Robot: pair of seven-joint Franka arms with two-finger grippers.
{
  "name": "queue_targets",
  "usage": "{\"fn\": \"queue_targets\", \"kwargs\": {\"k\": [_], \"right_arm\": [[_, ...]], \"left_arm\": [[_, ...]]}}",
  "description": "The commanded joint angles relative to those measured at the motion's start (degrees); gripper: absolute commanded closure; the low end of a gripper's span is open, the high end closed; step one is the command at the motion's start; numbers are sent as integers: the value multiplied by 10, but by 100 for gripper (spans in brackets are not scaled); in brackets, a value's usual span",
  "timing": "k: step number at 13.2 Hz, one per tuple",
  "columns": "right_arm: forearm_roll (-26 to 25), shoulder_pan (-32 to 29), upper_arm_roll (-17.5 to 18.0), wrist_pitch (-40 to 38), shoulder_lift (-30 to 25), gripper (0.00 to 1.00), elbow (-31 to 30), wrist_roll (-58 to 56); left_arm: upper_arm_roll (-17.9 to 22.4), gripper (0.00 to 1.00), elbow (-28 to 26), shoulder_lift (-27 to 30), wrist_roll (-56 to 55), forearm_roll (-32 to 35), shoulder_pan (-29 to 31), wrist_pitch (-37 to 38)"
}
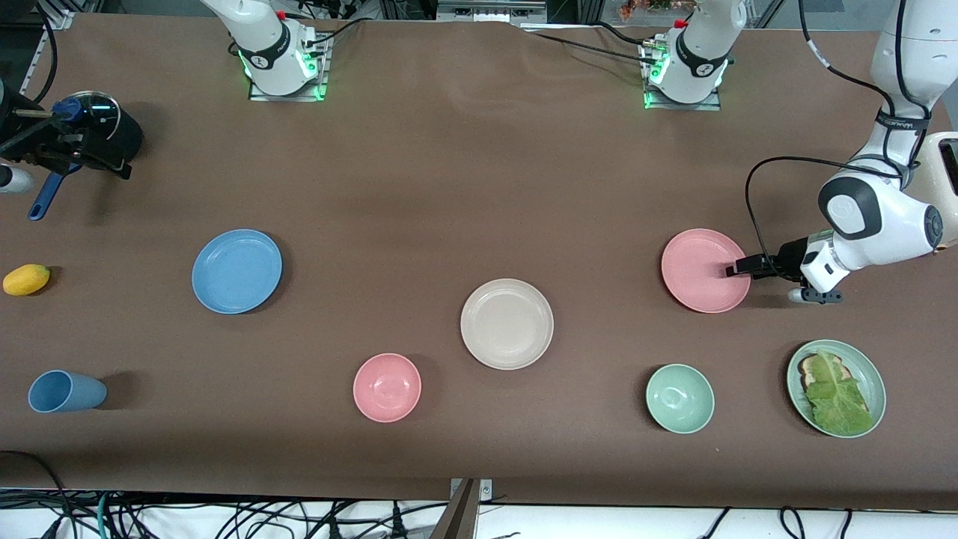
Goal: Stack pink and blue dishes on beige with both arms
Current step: 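Reach the left gripper to the pink plate rim and grasp it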
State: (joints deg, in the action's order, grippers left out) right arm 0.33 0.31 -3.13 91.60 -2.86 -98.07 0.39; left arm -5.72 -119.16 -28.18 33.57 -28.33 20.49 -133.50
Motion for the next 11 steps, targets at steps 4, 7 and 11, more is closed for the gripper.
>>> {"fn": "queue_targets", "kwargs": {"k": [4, 7, 11], "right_arm": [[10, -6, 2, -13, 3, 0, 14, 5], [10, -6, 2, -13, 3, 0, 14, 5], [10, -6, 2, -13, 3, 0, 14, 5]], "left_arm": [[-2, 100, -18, 17, 44, -23, 3, -7], [-1, 100, -16, 16, 53, -23, 5, -6], [-1, 100, -14, 18, 53, -22, 6, -3]]}}
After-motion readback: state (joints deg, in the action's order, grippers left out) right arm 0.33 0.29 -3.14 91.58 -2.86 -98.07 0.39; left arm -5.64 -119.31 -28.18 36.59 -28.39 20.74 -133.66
